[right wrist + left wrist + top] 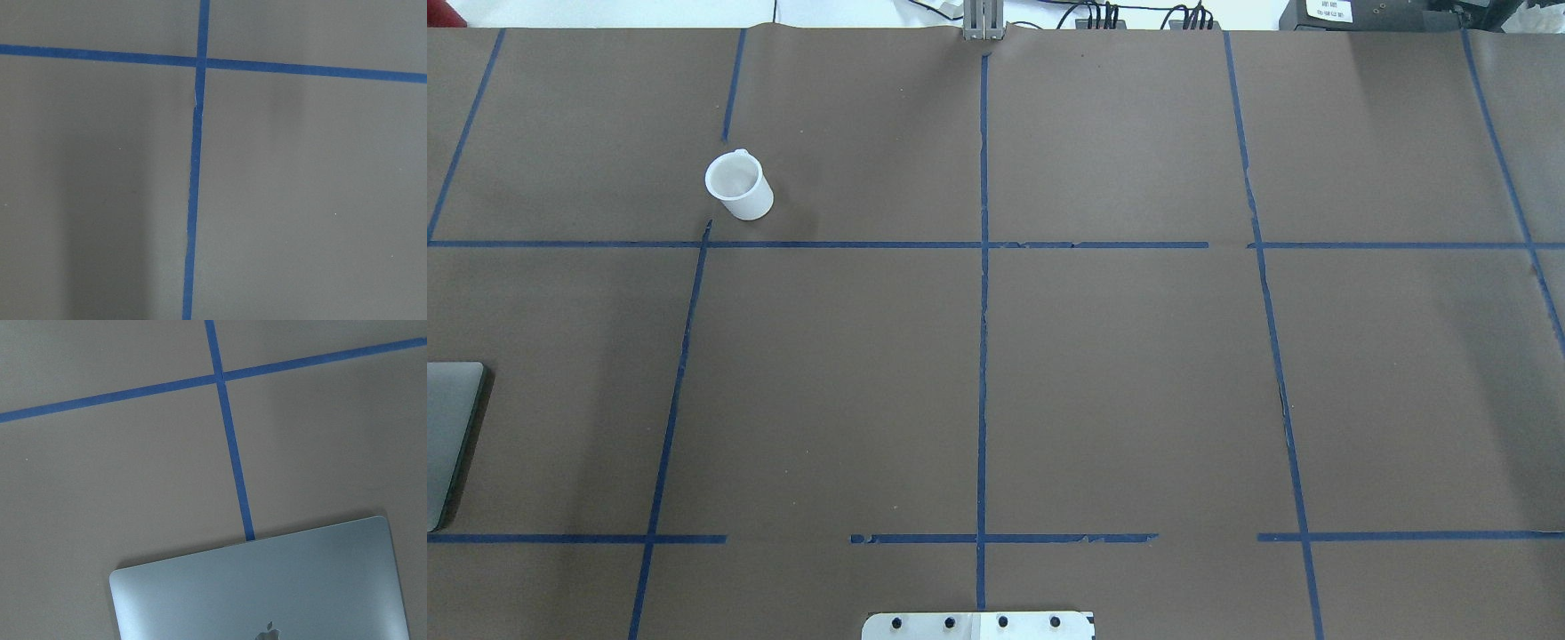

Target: Place cup on laptop

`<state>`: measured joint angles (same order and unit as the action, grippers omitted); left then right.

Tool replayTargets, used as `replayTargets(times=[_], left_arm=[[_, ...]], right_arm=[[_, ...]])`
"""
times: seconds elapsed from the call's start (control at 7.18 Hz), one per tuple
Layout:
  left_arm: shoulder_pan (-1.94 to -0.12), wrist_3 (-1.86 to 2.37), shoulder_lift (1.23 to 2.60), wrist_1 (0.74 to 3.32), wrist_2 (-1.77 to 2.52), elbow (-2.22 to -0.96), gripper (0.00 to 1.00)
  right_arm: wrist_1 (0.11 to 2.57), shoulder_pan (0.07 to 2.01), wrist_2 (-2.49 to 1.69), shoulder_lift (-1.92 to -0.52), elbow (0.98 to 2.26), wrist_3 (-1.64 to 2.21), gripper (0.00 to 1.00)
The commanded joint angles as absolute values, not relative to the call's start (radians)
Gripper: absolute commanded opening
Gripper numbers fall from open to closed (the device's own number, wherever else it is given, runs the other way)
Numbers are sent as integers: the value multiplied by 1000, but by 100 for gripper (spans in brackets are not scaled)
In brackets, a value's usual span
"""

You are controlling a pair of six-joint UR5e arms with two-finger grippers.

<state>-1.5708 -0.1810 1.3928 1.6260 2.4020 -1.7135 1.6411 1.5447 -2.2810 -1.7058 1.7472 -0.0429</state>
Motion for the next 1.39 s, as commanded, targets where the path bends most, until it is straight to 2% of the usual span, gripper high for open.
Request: replayTargets(times=[0.0, 0.56, 0.97, 1.25], left_arm=[[-1571, -183, 1396, 1625, 2402, -1729, 100], [-1563, -93, 1443, 1715, 2407, -1742, 100], [-1430, 171, 1709, 1704, 2398, -1692, 99], [-1279, 373, 1907, 1706, 2349, -1601, 99]], right_arm=[[1641, 1545, -2281, -1706, 1747, -43, 100], [1641, 1545, -2281, -1706, 1747, -43, 100], [1641, 1545, -2280, -1706, 1747, -43, 100], [1641, 1545, -2281, -1706, 1747, -43, 100]])
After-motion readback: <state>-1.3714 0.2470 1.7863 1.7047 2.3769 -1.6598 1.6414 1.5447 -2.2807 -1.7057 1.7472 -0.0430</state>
